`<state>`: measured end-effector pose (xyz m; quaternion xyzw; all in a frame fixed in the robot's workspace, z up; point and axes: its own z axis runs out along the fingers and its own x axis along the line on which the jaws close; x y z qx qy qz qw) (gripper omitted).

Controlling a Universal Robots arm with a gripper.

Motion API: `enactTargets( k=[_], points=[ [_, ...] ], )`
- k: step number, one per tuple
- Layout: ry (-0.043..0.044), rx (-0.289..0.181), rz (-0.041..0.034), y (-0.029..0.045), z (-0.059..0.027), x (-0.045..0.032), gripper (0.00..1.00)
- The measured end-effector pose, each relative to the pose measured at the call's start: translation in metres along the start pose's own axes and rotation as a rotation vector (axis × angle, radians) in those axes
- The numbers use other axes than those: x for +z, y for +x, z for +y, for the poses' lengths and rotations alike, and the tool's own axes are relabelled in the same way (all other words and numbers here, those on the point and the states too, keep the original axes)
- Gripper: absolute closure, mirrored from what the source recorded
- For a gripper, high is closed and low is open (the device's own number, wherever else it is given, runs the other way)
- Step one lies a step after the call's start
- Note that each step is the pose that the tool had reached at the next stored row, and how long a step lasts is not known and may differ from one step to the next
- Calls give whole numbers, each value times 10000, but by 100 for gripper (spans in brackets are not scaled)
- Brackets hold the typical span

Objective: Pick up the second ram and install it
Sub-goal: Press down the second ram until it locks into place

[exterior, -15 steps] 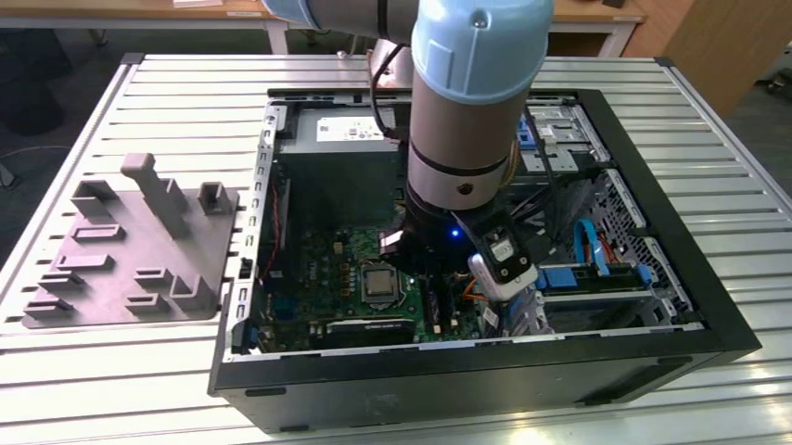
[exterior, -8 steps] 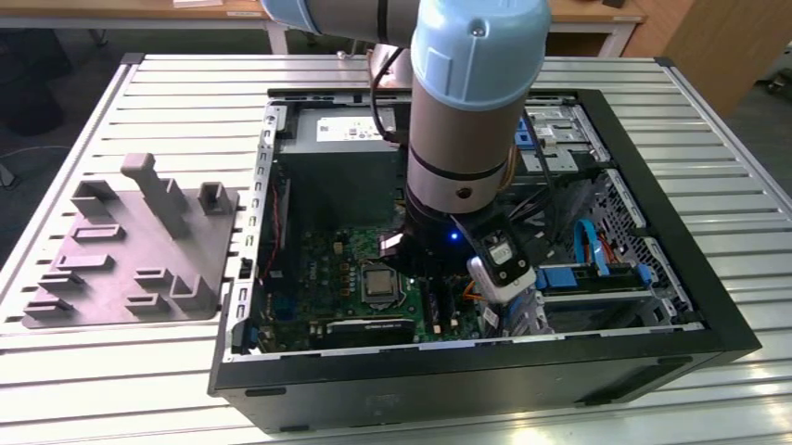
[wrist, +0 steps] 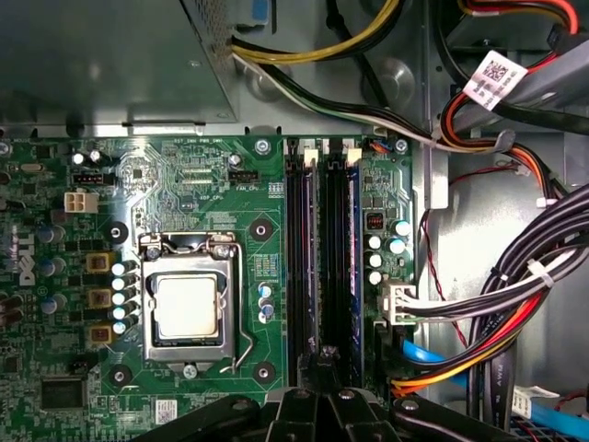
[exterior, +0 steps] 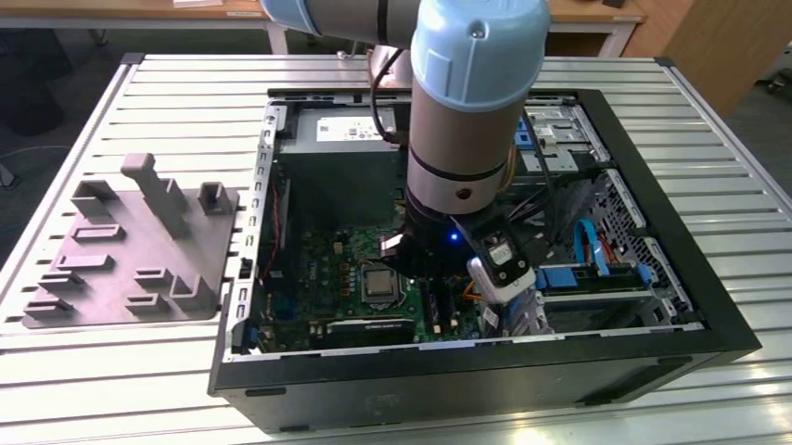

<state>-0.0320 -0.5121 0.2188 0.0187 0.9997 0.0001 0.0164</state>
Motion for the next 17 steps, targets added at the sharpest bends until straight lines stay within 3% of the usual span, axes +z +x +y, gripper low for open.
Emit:
enactTargets(
  k=[12, 15, 17],
  points=[
    [1, 0, 0, 1, -1, 24, 90],
    [-28, 2, -8, -2, 3, -28, 90],
    [3, 1, -2, -5, 0, -118, 90]
  ],
)
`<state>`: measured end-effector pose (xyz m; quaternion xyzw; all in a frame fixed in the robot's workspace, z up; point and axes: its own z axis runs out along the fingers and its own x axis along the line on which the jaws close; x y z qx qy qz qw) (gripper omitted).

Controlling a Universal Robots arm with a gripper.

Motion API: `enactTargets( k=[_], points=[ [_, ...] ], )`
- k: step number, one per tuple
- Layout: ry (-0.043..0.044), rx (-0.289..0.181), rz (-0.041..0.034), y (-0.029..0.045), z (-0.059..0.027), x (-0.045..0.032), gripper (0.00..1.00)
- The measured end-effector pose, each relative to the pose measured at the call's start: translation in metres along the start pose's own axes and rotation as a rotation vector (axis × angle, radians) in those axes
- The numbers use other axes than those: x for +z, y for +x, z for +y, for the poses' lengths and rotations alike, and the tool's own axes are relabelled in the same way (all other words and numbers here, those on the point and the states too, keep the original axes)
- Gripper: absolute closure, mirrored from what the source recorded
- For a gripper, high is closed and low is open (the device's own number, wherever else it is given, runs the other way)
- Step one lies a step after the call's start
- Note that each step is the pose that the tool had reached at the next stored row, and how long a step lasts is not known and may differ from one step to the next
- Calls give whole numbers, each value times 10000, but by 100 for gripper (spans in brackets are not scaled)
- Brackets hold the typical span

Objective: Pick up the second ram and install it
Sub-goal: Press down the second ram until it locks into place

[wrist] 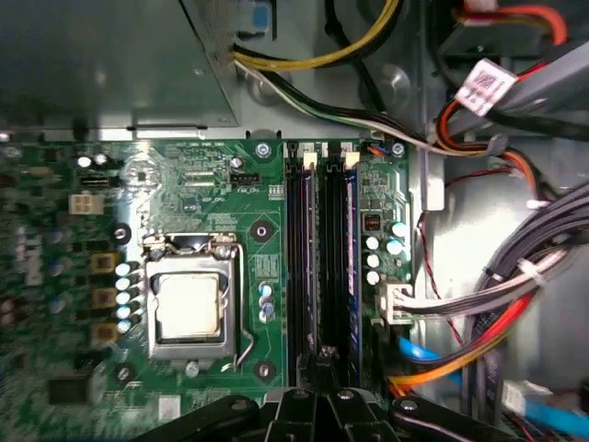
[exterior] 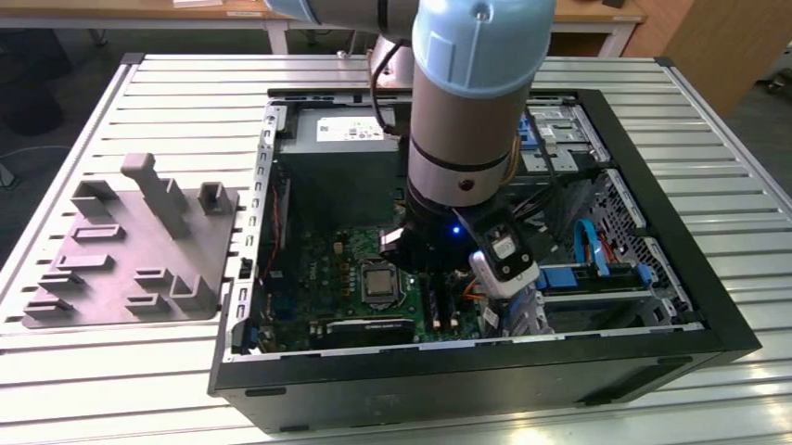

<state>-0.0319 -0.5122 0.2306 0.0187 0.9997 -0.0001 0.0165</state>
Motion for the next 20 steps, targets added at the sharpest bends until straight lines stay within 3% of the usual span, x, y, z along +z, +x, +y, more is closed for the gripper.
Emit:
enactTargets(
  k=[6, 8, 12, 20],
  points=[
    [44, -2, 0, -14, 0, -253, 90],
    [50, -2, 0, -16, 0, -303, 90],
    [49, -2, -1, -17, 4, -307, 90],
    [50, -3, 0, -15, 97, -339, 90]
  ],
)
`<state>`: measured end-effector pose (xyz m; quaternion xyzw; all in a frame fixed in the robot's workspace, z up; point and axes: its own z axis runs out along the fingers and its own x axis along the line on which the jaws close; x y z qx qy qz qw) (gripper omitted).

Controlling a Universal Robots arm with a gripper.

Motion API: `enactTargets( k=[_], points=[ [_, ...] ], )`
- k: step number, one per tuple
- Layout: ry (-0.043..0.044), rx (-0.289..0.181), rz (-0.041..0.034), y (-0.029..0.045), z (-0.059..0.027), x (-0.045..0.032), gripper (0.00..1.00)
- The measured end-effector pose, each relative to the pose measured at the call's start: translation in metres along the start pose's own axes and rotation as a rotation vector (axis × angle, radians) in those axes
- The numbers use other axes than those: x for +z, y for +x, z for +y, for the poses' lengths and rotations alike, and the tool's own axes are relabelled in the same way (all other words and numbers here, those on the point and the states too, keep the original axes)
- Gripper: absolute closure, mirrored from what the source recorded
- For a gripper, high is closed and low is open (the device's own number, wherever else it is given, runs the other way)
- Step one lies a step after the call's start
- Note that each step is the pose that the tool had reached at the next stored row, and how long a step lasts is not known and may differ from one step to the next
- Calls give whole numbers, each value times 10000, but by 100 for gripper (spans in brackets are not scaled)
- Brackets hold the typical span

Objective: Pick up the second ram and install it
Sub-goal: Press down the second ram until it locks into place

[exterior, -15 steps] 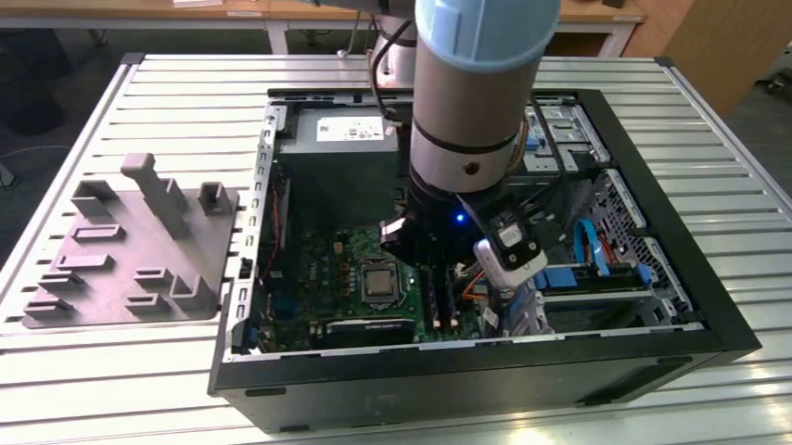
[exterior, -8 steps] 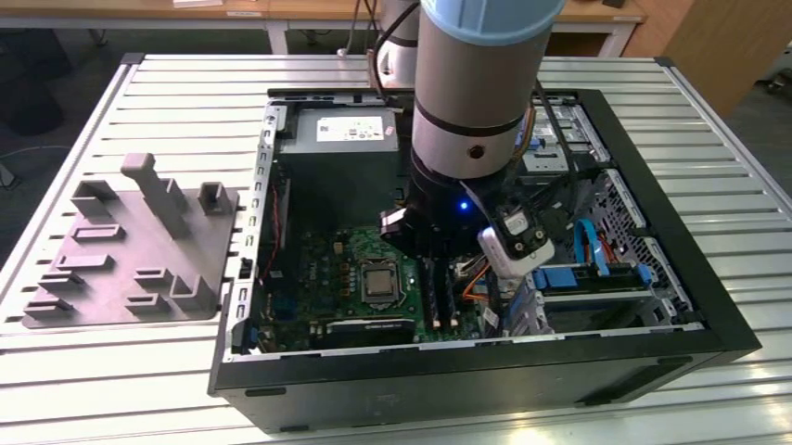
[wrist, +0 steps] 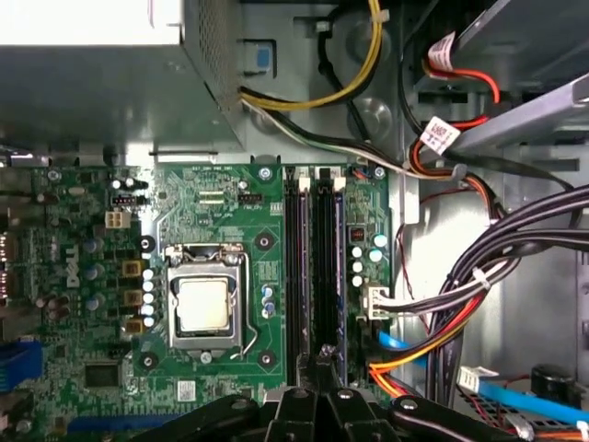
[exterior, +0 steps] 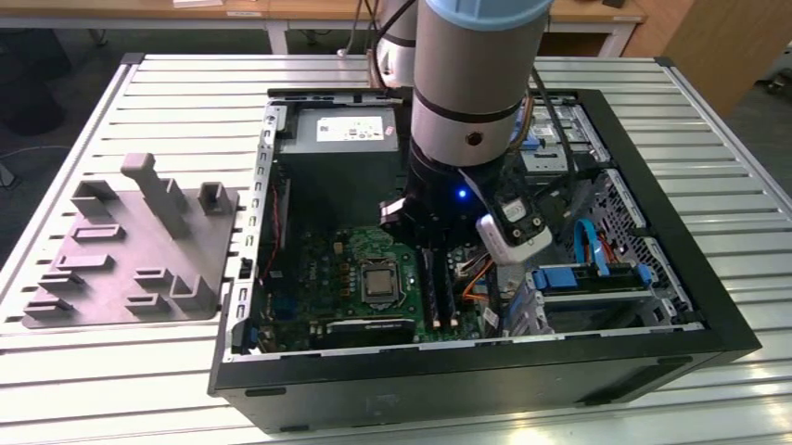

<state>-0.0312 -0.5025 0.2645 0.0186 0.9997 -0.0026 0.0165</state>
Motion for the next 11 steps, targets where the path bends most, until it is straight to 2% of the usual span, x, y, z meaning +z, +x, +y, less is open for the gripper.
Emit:
enactTargets(
  k=[4, 11],
  points=[
    [-6, 2, 0, -4, 0, -104, 90],
    [-12, 1, 1, -5, 0, -107, 90]
  ],
)
